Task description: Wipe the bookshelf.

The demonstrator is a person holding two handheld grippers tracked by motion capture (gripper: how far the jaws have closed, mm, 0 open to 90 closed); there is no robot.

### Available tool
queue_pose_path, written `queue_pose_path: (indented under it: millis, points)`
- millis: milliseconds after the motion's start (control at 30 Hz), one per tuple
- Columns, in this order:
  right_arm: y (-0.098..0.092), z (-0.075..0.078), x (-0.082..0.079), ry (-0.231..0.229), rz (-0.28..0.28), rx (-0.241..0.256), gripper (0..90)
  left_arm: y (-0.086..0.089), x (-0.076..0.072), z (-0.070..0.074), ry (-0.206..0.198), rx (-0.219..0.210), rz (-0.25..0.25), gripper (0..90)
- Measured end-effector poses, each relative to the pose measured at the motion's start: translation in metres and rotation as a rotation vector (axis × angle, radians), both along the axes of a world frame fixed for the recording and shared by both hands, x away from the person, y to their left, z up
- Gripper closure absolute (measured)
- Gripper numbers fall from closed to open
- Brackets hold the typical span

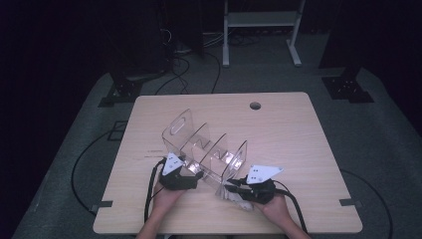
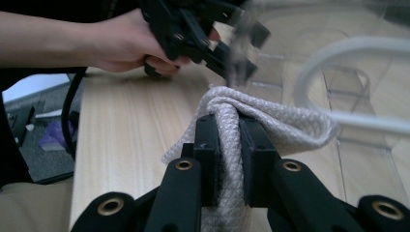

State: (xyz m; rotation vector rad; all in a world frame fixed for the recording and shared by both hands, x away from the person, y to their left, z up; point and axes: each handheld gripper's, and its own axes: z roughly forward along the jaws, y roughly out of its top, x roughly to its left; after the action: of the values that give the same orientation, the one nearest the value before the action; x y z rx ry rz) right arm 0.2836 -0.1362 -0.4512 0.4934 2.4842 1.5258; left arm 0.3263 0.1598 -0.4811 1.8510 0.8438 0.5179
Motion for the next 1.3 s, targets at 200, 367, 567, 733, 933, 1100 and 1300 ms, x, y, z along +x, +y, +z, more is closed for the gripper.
queue_pose_path:
  millis: [200,367,567,733,933,1100,1300]
  points:
    - [-0.006,0.012,0.001,-0.010,-0.026,0.059,79.0,-0.001,0.000,0.000,-0.002,0.000,0.003,8.2]
    - [-0.007,0.020,-0.002,-0.072,-0.029,0.069,79.1,-0.001,0.000,0.000,-0.001,-0.002,0.003,8.2]
    - [-0.017,-0.003,0.016,-0.009,-0.078,0.039,79.2,-0.001,0.000,0.000,-0.002,0.000,0.004,8.3]
    - [-0.029,-0.023,0.041,0.069,-0.144,0.001,78.9,-0.001,0.000,0.000,-0.002,-0.002,0.005,8.3]
    - [-0.048,-0.031,0.070,0.144,-0.279,-0.032,78.9,-0.001,0.001,0.000,-0.001,-0.004,0.003,8.2]
    - [-0.049,-0.036,0.075,0.165,-0.274,-0.064,78.9,0.000,0.001,0.000,0.000,-0.004,0.002,8.2]
    - [-0.062,-0.029,0.090,0.174,-0.346,-0.028,79.0,-0.001,0.001,-0.001,-0.007,-0.004,0.003,8.2]
